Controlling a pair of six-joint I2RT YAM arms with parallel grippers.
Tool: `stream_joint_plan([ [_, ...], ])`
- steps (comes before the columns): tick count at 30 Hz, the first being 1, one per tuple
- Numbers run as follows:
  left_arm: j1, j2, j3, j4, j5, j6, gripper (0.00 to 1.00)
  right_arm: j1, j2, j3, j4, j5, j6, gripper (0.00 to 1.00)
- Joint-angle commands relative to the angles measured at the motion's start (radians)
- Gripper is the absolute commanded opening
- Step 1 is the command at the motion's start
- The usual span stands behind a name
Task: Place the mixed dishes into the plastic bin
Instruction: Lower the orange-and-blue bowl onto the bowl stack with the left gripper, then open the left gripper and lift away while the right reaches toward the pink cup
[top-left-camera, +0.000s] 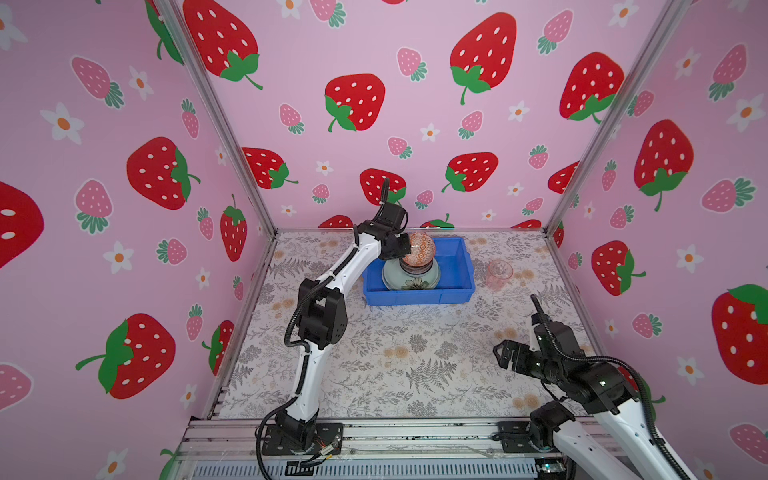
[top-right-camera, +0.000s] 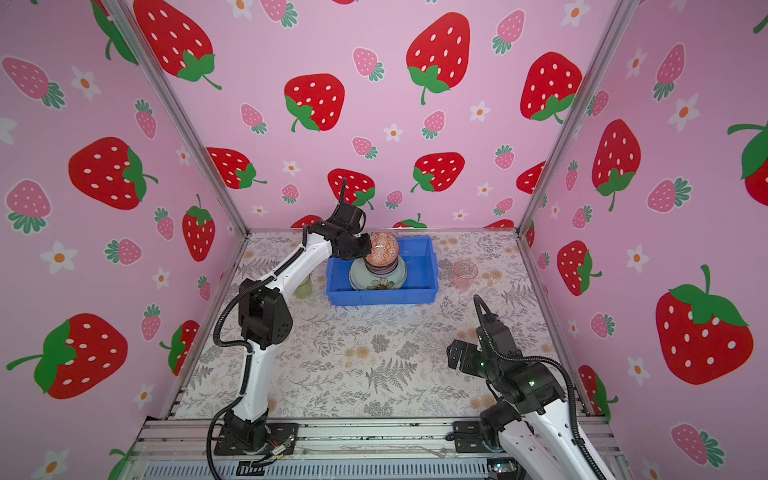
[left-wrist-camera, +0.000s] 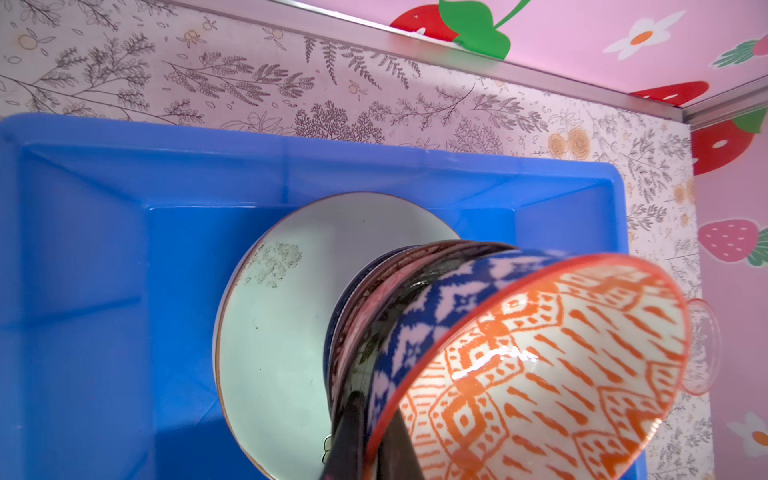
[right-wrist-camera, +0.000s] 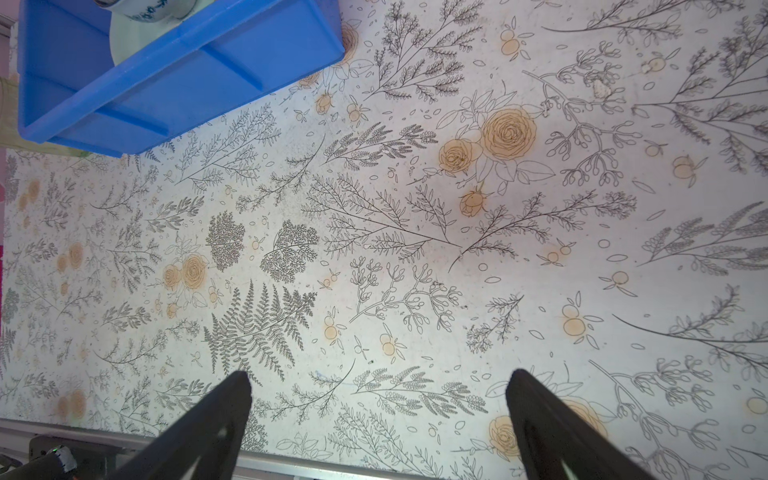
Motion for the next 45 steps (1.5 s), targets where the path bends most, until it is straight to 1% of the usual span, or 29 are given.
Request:
stream_joint_plan([
  [1,-0.002,0.003,0.042,0.013,0.015,-0.007,0.05,-0.004,0.007,-0.004,0.009,0.002,-0.006,0.99],
  [2,-0.002,0.003,0.042,0.014,0.016,-0.008,0.09,-0.004,0.009,-0.004,0.01,0.002,-0.007,0.99],
  [6,-0.001,-0.002,0.044,0.013,0.017,-0.007,0.16,-0.004,0.016,-0.003,0.02,0.0,-0.011,0.99],
  [17,0.005,-0.024,0.054,0.005,0.009,0.005,0.45,-0.004,0.032,-0.001,0.037,-0.006,-0.02,0.99],
  [26,0.007,-0.045,0.067,-0.006,0.016,0.009,0.66,-0.004,0.038,0.005,0.043,-0.009,-0.024,0.99],
  [29,0.009,-0.05,0.072,-0.011,0.018,0.012,0.7,-0.004,0.043,0.006,0.046,-0.01,-0.026,0.99],
  [34,0.008,-0.076,0.061,-0.02,0.017,0.012,0.73,-0.004,0.05,0.016,0.049,-0.009,-0.031,0.99],
  [40,0.008,-0.144,0.026,-0.027,0.005,0.025,0.82,-0.004,0.098,0.063,0.038,0.022,-0.052,0.99],
  [43,0.007,-0.201,-0.028,-0.025,-0.028,0.034,0.85,-0.004,0.155,0.105,0.039,0.045,-0.085,0.99],
  [45,0.011,-0.261,-0.104,-0.002,-0.052,0.041,0.88,-0.004,0.202,0.136,0.049,0.065,-0.107,0.99],
])
